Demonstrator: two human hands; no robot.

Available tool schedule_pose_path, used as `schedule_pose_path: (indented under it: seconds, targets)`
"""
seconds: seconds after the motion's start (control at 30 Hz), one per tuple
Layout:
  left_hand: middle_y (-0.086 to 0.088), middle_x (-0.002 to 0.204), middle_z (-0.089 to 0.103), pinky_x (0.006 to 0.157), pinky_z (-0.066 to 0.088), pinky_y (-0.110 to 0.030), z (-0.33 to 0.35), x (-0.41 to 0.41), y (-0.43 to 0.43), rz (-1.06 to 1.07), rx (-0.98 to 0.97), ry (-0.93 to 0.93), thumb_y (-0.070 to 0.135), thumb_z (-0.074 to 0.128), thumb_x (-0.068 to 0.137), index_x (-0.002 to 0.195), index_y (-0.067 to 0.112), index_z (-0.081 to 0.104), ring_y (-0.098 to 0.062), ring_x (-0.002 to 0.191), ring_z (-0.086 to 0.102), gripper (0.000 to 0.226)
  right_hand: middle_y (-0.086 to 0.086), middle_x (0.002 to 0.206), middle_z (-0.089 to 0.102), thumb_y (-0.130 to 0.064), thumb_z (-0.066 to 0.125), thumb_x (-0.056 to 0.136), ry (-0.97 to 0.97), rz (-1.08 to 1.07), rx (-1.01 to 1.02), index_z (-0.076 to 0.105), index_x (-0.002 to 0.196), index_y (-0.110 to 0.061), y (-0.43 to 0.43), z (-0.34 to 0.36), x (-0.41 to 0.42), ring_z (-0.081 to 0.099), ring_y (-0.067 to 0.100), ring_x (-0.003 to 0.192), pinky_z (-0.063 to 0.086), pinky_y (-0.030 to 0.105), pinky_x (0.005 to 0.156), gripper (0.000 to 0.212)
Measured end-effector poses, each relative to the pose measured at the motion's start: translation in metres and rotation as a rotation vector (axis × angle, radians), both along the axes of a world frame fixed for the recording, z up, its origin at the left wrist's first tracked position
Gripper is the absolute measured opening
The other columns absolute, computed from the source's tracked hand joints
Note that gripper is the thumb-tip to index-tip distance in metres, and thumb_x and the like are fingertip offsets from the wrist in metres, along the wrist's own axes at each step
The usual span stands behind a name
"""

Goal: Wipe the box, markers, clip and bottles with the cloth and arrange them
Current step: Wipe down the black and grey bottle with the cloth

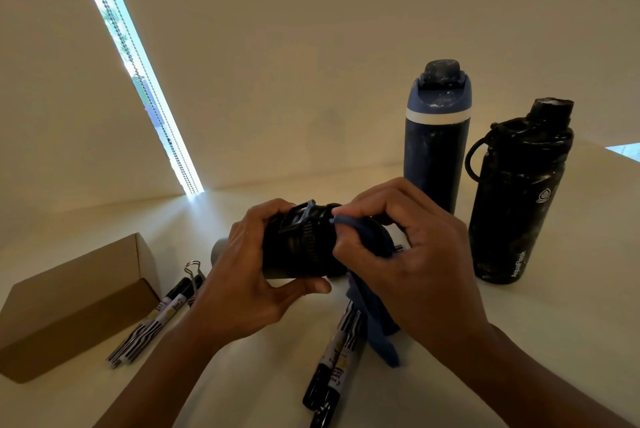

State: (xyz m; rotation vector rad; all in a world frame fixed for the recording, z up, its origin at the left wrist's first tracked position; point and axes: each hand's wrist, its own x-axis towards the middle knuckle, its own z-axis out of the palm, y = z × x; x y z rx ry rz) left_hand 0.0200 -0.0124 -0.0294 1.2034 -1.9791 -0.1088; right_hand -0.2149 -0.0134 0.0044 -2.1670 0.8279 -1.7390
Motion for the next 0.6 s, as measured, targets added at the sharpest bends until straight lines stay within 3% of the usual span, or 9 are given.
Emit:
schedule_pose_path:
  seconds: [0.2, 0.37, 0.47, 0.53, 0.6]
  targets:
    - [0.013, 0.134, 0.058, 0.091, 0.057, -0.050, -0.001, 0.001, 0.000, 0.000, 0.002, 0.029, 0.069, 0.089, 0.064, 0.140, 0.052, 0.030, -0.024, 0.117, 0.064, 0.098, -0.002, 0.104, 0.065, -0.014, 0.079, 0.082, 0.054, -0.021, -0.032, 0.072, 0.102, -0.010, 0.001, -0.001, 0.004, 0.065, 0.010, 0.099, 0.051, 0.013, 0.085, 0.022]
    - [0.015, 0.134, 0.058, 0.092, 0.059, -0.048, 0.002, -0.001, 0.001, 0.002, -0.005, 0.051, 0.080, 0.079, 0.066, 0.140, 0.054, 0.029, -0.020, 0.116, 0.065, 0.093, -0.003, 0.109, 0.066, -0.014, 0.083, 0.078, 0.060, 0.012, -0.030, 0.070, 0.111, -0.011, -0.003, -0.001, -0.003, 0.066, 0.014, 0.104, 0.055, 0.023, 0.086, 0.036]
    - [0.024, 0.133, 0.057, 0.093, 0.059, -0.032, 0.006, 0.000, 0.002, 0.023, -0.019, 0.084, 0.074, 0.084, 0.066, 0.139, 0.051, 0.030, -0.010, 0.117, 0.065, 0.094, -0.001, 0.113, 0.067, -0.015, 0.085, 0.080, 0.048, 0.077, -0.010, 0.067, 0.117, -0.010, -0.008, -0.002, -0.008, 0.066, 0.018, 0.108, 0.057, 0.031, 0.088, 0.042]
    - [0.038, 0.131, 0.053, 0.090, 0.054, -0.013, 0.010, 0.001, 0.003, 0.030, -0.022, 0.134, 0.059, 0.089, 0.067, 0.139, 0.050, 0.029, 0.004, 0.117, 0.062, 0.094, 0.000, 0.115, 0.069, -0.012, 0.083, 0.083, -0.019, 0.171, 0.066, 0.068, 0.117, -0.009, -0.013, -0.001, -0.011, 0.068, 0.020, 0.110, 0.058, 0.032, 0.089, 0.037]
    - [0.047, 0.128, 0.050, 0.088, 0.048, -0.004, 0.013, 0.001, 0.004, 0.041, -0.010, 0.175, 0.050, 0.090, 0.063, 0.138, 0.045, 0.030, 0.014, 0.116, 0.058, 0.096, 0.001, 0.113, 0.072, -0.009, 0.079, 0.087, -0.091, 0.236, 0.111, 0.070, 0.114, -0.007, -0.015, -0.001, -0.012, 0.071, 0.020, 0.108, 0.060, 0.030, 0.087, 0.029]
